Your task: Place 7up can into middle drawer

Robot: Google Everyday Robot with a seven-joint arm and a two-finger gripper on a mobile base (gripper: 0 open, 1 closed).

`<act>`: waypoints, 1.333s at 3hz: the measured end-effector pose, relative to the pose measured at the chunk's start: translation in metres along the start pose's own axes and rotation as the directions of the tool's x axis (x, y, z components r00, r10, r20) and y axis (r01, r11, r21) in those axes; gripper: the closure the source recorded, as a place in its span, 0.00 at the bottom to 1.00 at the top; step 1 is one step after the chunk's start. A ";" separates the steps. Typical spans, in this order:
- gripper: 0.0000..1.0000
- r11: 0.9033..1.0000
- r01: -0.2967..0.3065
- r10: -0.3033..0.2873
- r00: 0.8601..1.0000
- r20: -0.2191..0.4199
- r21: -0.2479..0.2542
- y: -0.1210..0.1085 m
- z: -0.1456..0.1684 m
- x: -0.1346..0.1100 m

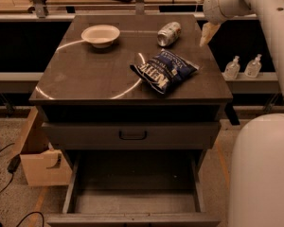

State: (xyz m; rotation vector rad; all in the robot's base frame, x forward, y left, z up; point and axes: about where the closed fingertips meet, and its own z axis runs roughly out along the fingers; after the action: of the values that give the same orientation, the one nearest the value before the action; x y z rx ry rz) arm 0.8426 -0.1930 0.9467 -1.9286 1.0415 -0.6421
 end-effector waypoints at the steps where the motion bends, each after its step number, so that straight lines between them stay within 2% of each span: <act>1: 0.00 0.998 0.026 -0.025 1.000 -0.013 0.049 -0.007 0.012 -0.005; 2: 0.00 0.995 0.096 -0.095 0.992 -0.089 0.013 -0.014 0.023 -0.013; 3: 0.00 0.989 0.130 -0.142 0.971 -0.194 -0.071 -0.012 0.033 -0.009; 4: 0.00 0.979 0.137 -0.170 0.955 -0.241 -0.149 -0.009 0.042 -0.006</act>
Offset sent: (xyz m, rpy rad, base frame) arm 0.0161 0.0307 0.0009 -0.2833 -0.1197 -0.1021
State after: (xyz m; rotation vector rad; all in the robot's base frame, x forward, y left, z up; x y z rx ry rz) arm 0.8742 -0.1675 0.9318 -2.0960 1.1191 -0.9493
